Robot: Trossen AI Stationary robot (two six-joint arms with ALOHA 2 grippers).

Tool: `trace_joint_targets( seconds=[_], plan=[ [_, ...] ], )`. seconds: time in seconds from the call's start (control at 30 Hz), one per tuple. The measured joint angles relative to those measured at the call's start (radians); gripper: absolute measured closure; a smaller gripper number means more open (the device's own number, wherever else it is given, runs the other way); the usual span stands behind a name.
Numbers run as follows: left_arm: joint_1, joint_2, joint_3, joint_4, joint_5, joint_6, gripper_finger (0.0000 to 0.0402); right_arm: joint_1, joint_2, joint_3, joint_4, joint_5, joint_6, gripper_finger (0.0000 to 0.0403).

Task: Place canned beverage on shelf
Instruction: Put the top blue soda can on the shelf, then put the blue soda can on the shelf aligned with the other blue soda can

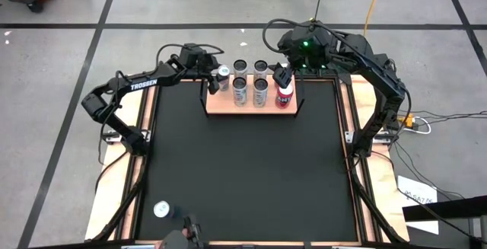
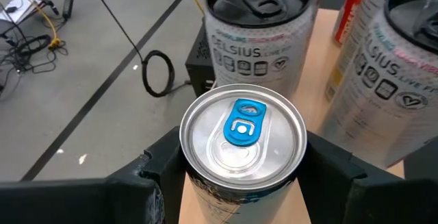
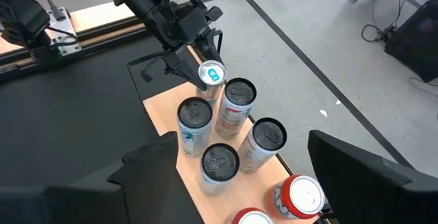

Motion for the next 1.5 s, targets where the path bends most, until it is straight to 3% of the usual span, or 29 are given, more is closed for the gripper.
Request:
trace_joint_targets(
  seconds=[0.2, 0.57, 0.8, 1.0, 1.2, 1.33, 1.5],
  plan=[
    [0.008, 0.0, 0.0, -0.001, -0.008, -0.002, 0.0182, 0.0, 0.0, 0.0, 0.0, 0.0, -0.004, 0.0091],
    [0.01, -0.001, 0.001, 0.0, -0.021, -0.053, 0.0115, 0.0, 0.0, 0.0, 0.0, -0.001, -0.008, 0.0091],
    [0.011, -0.042, 0.021, -0.034, -0.073, -0.06, 0.0104, 0.0, 0.0, 0.0, 0.015, -0.001, -0.002, 0.0091],
    [0.011, -0.198, 0.043, -0.056, -0.115, -0.159, 0.0104, -0.001, 0.007, 0.0, 0.065, -0.005, 0.02, 0.0091],
    [-0.03, -0.426, 0.046, -0.207, -0.143, -0.186, 0.0104, 0.009, 0.053, 0.0, 0.11, -0.113, 0.045, 0.0091],
    [-0.128, -0.572, 0.046, -0.393, -0.143, -0.186, 0.0104, 0.056, 0.103, 0.0, 0.189, -0.218, 0.054, 0.0091],
    [-0.345, -0.721, 0.045, -0.737, -0.134, -0.259, 0.0104, 0.145, 0.19, -0.001, 0.287, -0.288, 0.081, 0.0091]
  ],
)
